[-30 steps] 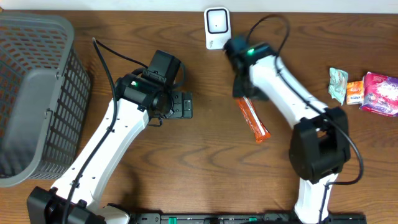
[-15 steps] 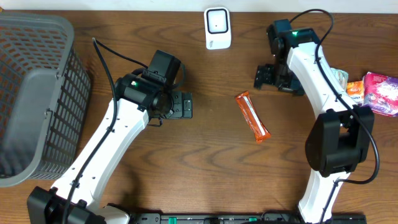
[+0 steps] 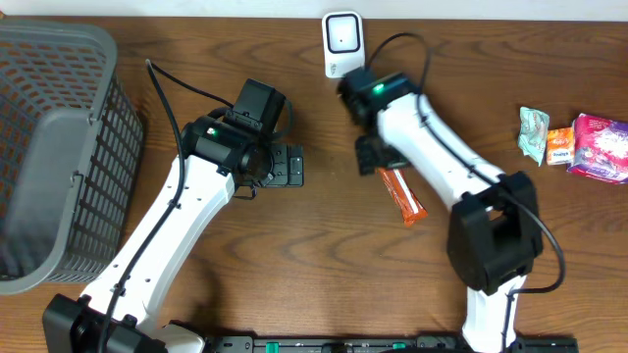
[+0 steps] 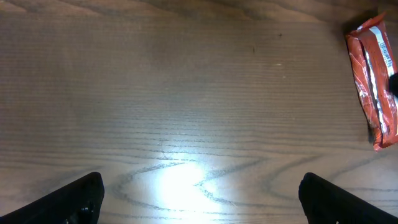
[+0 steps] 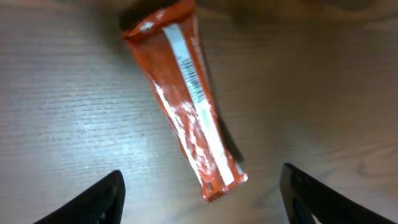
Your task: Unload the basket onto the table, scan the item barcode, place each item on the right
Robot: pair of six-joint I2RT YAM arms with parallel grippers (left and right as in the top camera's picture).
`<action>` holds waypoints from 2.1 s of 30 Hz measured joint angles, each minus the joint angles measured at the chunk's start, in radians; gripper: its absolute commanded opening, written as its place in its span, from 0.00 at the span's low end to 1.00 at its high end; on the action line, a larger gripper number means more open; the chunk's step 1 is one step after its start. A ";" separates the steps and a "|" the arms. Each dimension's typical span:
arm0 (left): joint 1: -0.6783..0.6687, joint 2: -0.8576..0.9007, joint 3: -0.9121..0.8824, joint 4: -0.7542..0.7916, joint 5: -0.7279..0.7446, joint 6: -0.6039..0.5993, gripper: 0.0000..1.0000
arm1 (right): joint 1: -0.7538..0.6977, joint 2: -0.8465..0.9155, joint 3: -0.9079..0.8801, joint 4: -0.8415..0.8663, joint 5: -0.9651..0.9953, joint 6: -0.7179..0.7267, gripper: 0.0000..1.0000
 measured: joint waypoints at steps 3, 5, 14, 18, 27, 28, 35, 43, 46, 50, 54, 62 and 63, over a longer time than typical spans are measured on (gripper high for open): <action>0.000 0.000 0.000 0.000 0.000 0.000 1.00 | 0.045 0.000 -0.069 0.069 0.045 0.014 0.70; 0.000 0.000 0.000 0.000 0.000 0.000 1.00 | 0.068 0.000 -0.116 0.106 0.073 0.021 0.69; 0.000 0.000 0.000 0.000 0.000 0.000 1.00 | 0.092 0.000 -0.248 0.222 0.149 0.034 0.58; 0.000 0.000 0.000 0.000 0.000 0.000 1.00 | 0.092 0.000 -0.290 0.266 0.159 0.035 0.53; 0.000 0.000 0.000 0.000 0.000 0.000 1.00 | 0.092 0.000 -0.343 0.306 0.166 0.037 0.40; 0.000 0.000 0.000 0.000 0.000 0.000 1.00 | 0.092 0.000 -0.348 0.312 0.167 0.037 0.40; 0.000 0.000 0.000 0.000 0.000 0.000 1.00 | 0.092 -0.011 -0.378 0.352 0.195 0.034 0.27; 0.000 0.000 0.000 0.000 0.000 0.000 1.00 | 0.074 -0.011 -0.387 0.375 0.197 0.037 0.29; 0.000 0.000 0.000 0.000 0.000 0.000 1.00 | 0.051 -0.011 -0.387 0.392 0.203 0.034 0.27; 0.000 0.000 0.000 0.000 0.000 0.000 1.00 | 0.024 -0.014 -0.393 0.422 0.204 0.033 0.22; 0.000 0.000 0.000 0.000 0.000 0.000 1.00 | 0.019 -0.015 -0.404 0.446 0.203 0.029 0.01; 0.000 0.000 0.000 0.000 0.000 0.000 1.00 | -0.023 -0.026 -0.391 0.439 0.102 0.012 0.01; 0.000 0.000 0.000 0.000 0.000 0.000 1.00 | -0.043 -0.026 -0.378 0.426 0.058 0.003 0.01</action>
